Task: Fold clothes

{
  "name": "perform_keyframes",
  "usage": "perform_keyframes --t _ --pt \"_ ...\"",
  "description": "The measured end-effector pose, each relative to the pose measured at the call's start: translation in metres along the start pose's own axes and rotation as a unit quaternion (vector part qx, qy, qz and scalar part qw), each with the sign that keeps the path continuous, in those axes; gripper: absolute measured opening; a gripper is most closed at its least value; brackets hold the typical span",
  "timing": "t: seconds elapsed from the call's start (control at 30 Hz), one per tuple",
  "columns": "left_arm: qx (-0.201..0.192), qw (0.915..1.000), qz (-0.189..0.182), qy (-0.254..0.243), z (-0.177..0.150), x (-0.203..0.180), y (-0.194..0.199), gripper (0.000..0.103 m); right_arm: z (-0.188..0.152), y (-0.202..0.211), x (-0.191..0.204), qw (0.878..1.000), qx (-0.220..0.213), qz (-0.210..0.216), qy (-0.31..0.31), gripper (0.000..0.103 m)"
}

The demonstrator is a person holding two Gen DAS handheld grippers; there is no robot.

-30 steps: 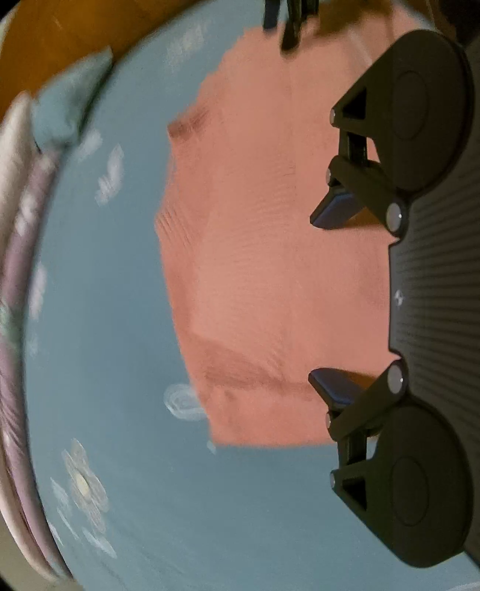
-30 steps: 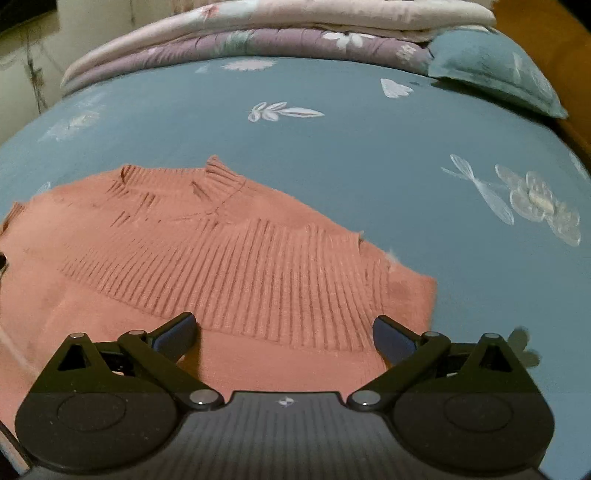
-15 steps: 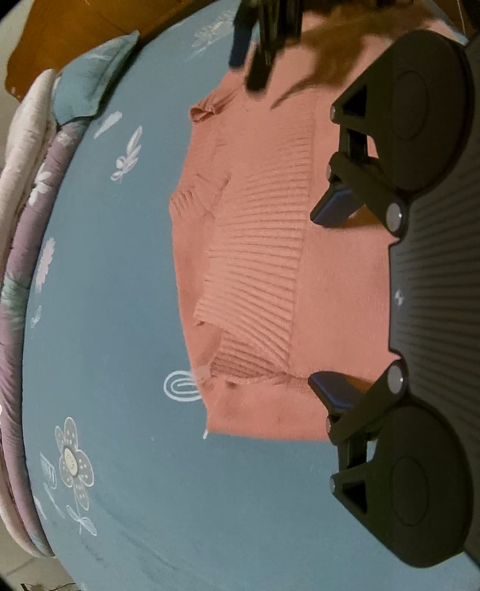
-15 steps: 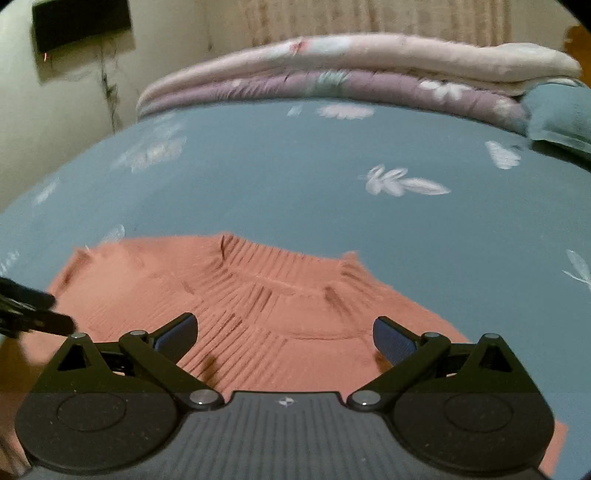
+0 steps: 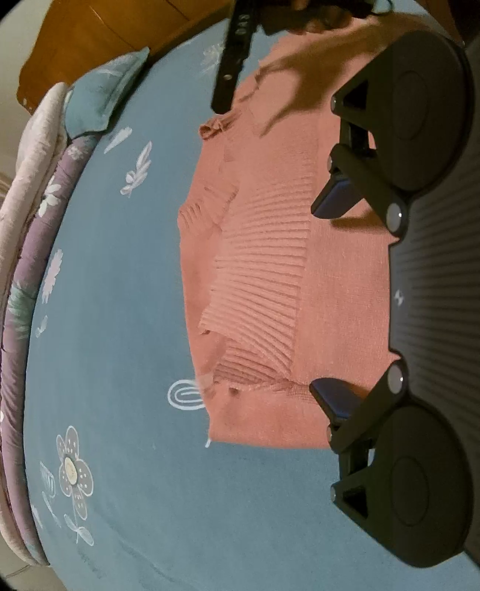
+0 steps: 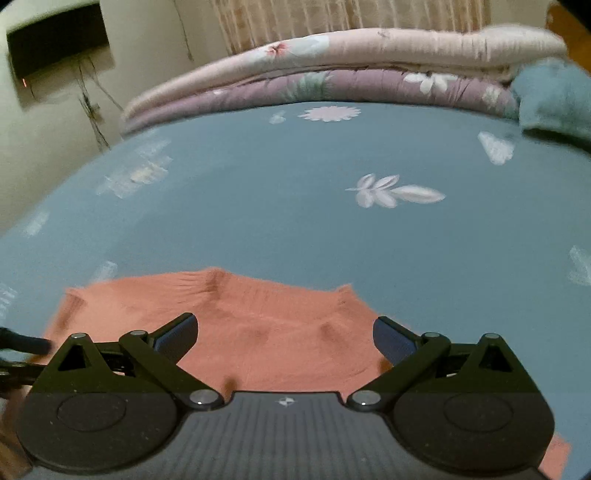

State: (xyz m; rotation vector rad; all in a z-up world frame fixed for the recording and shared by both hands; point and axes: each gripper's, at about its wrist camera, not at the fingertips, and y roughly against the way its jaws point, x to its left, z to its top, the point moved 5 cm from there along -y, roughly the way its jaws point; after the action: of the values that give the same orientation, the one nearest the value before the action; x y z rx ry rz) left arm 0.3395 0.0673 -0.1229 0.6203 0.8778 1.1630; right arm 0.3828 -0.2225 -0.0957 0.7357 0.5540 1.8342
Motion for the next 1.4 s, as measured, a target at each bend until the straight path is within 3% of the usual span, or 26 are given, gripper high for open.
perform_keyframes --t 0.07,0.17,0.23,0.33,0.57,0.77,0.93,1.1,1.27,1.4 --pt "0.002 0.9999 -0.009 -0.008 0.001 0.001 -0.001 0.093 -0.003 -0.007 0.004 1.0 0.006 0.017 -0.011 0.103" --pt "0.002 0.9996 -0.02 -0.019 -0.001 0.003 -0.002 0.094 -0.002 -0.042 -0.001 0.999 0.03 -0.022 -0.012 0.103" --pt "-0.001 0.9993 -0.028 -0.025 -0.003 0.004 -0.001 0.094 0.006 -0.051 -0.003 0.999 0.005 -0.036 -0.005 0.103" --pt "-0.006 0.9988 -0.039 -0.03 -0.005 0.005 0.001 0.094 0.017 -0.061 -0.009 0.998 0.016 -0.058 -0.02 0.103" --pt "-0.009 0.9957 -0.067 -0.064 -0.011 0.007 0.006 0.094 0.012 -0.001 0.006 0.993 -0.011 -0.109 -0.037 0.103" --pt "-0.008 0.9905 -0.097 -0.097 -0.013 0.007 0.006 0.098 -0.021 -0.027 -0.023 0.984 0.012 -0.145 -0.1 0.103" --pt "-0.008 0.988 -0.107 -0.111 -0.014 0.005 0.007 0.098 -0.004 -0.04 -0.028 0.979 0.02 -0.188 -0.078 0.103" --pt "-0.008 0.984 -0.125 -0.127 -0.002 0.005 0.013 0.098 -0.016 0.006 -0.01 0.978 0.018 -0.197 -0.071 0.103" --pt "-0.015 0.9752 -0.164 -0.148 0.028 -0.007 0.011 0.098 -0.055 0.037 0.012 0.971 0.066 -0.23 -0.024 0.103" --pt "-0.01 0.9618 -0.215 -0.169 0.052 -0.033 -0.005 0.098 -0.078 0.048 0.015 0.967 0.07 -0.234 -0.068 0.103"
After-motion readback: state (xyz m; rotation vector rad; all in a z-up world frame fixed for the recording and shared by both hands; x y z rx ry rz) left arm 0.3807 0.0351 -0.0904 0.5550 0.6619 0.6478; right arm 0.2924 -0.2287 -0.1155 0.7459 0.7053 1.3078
